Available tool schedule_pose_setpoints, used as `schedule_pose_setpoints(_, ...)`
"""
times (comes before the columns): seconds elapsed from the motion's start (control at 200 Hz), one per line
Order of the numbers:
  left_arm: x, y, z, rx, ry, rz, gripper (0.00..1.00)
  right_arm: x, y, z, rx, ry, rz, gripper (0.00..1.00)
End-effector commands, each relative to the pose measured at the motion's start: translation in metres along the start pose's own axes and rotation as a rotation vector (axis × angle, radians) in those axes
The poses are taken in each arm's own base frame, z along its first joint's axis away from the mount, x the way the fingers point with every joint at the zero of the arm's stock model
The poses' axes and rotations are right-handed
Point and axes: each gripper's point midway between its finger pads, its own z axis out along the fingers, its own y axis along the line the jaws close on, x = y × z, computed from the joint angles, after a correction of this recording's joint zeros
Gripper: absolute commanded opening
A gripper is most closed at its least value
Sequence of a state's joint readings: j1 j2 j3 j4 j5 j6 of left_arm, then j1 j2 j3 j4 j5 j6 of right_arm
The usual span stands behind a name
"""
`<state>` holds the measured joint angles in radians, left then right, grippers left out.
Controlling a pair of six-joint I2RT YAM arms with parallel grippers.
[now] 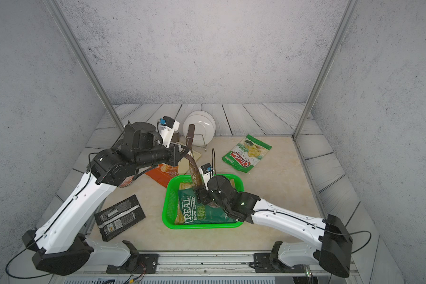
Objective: Put the potato chips into the basket
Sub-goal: Place the potato chip in the basket.
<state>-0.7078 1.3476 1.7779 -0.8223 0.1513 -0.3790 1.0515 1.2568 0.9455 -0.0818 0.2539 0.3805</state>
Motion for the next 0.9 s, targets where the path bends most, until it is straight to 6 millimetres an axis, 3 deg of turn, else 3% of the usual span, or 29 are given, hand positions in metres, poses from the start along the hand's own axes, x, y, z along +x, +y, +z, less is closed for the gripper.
schedule_pose_setpoints(0.0, -0.018, -0.009, -0.013, 0.047, -0.078, -0.004, 0.00, -0.001, -0.004, 0.011, 0.039, -0.023, -0.021, 0.76)
schedule_pose_setpoints(0.325, -0.019, -0.007, -0.014, 0.054, -0.080, -0.017, 0.00, 0.001, -0.001, 0.026, 0.014, -0.025, -0.014, 0.71)
schedule_pose_setpoints(0.616, -0.019, 0.002, -0.016, 0.044, -0.101, -0.030, 0.00, -0.002, -0.017, 0.023, 0.074, -0.043, -0.011, 0.19)
schedule_pose_setpoints(0.696, -0.019, 0.005, -0.019, 0.037, -0.113, -0.024, 0.00, -0.004, -0.023, 0.015, 0.093, -0.045, -0.021, 0.11)
schedule_pose_setpoints(0.896, -0.012, 0.019, -0.021, 0.007, -0.110, -0.033, 0.03, 0.001, -0.039, -0.012, 0.153, 0.007, -0.069, 0.03)
